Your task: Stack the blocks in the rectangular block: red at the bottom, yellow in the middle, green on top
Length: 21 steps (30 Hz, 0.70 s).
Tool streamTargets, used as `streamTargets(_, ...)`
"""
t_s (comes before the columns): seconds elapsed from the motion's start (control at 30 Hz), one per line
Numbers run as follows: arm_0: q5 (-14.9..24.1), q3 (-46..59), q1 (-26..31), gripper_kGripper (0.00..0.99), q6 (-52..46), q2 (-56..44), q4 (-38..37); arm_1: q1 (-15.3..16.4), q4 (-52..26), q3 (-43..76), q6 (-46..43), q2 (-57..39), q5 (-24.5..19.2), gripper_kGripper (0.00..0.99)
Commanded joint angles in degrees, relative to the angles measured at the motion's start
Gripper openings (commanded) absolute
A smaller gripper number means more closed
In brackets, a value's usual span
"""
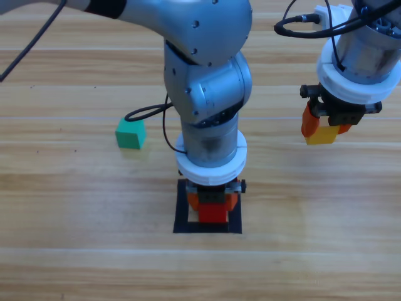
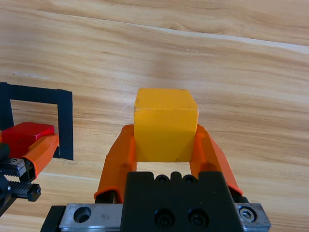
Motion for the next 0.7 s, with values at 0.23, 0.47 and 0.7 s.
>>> streamTargets(0.23, 1.3, -0.7, -1.0, 0.0, -0.5, 3.1, -0.6, -1.4, 0.8, 1.7, -0.2, -0.5, -0.2, 0.0)
streamTargets(0.47, 1.7, -0.3, -1.0, 0.0, -0.3, 3.0, -1.0, -1.4, 0.8, 1.6, -0.3, -0.4, -0.2, 0.0)
streamTargets(0.7, 2.2, 0.0, -1.0, 0.0, -0.6, 2.9, -1.1, -1.4, 0.8, 1.7, -0.5, -0.6, -0.2, 0.0)
